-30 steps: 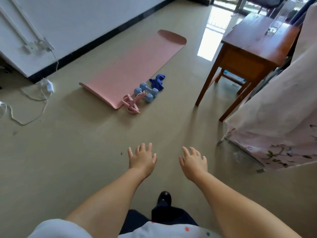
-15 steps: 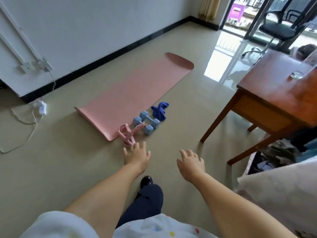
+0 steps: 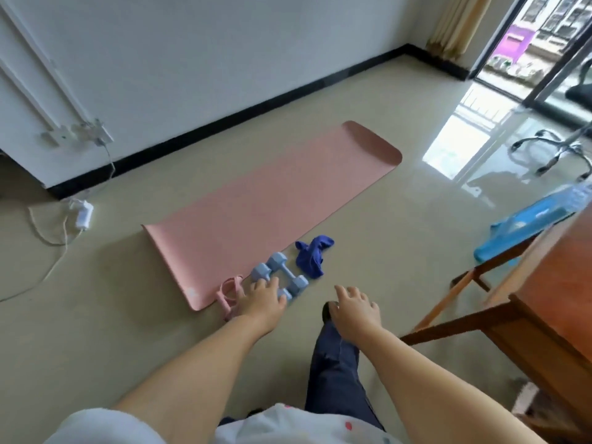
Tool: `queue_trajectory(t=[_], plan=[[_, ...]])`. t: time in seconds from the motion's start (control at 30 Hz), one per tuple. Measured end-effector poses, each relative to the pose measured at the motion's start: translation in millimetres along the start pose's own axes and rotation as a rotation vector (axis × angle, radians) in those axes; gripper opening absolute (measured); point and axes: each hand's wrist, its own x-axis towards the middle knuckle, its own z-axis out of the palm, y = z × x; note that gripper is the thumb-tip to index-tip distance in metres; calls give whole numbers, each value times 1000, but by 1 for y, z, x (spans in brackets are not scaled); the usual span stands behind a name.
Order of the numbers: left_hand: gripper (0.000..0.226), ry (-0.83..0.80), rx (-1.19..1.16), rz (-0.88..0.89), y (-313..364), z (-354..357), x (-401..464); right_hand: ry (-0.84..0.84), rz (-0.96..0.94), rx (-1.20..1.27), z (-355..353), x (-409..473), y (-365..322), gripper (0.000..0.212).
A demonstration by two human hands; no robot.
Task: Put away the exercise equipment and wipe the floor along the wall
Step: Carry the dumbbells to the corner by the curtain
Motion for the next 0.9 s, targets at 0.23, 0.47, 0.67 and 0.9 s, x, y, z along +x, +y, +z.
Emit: queue_trajectory(t=[0.23,0.47,0.67,0.9], plan=[[42,14,-261,-347,15,-13,124,-105,-197,-180,-94,171,19,44],[41,-33,-444,-427,49,-9,187,-325,-274,-284,-112,288,19,45],[34,-113,-556,-449,4,82,310,-422,-320,-208,-10,412,-14,38],[32,-68,-566,-560,-55,237,457,-446,-340,-162,176,564,-16,45]])
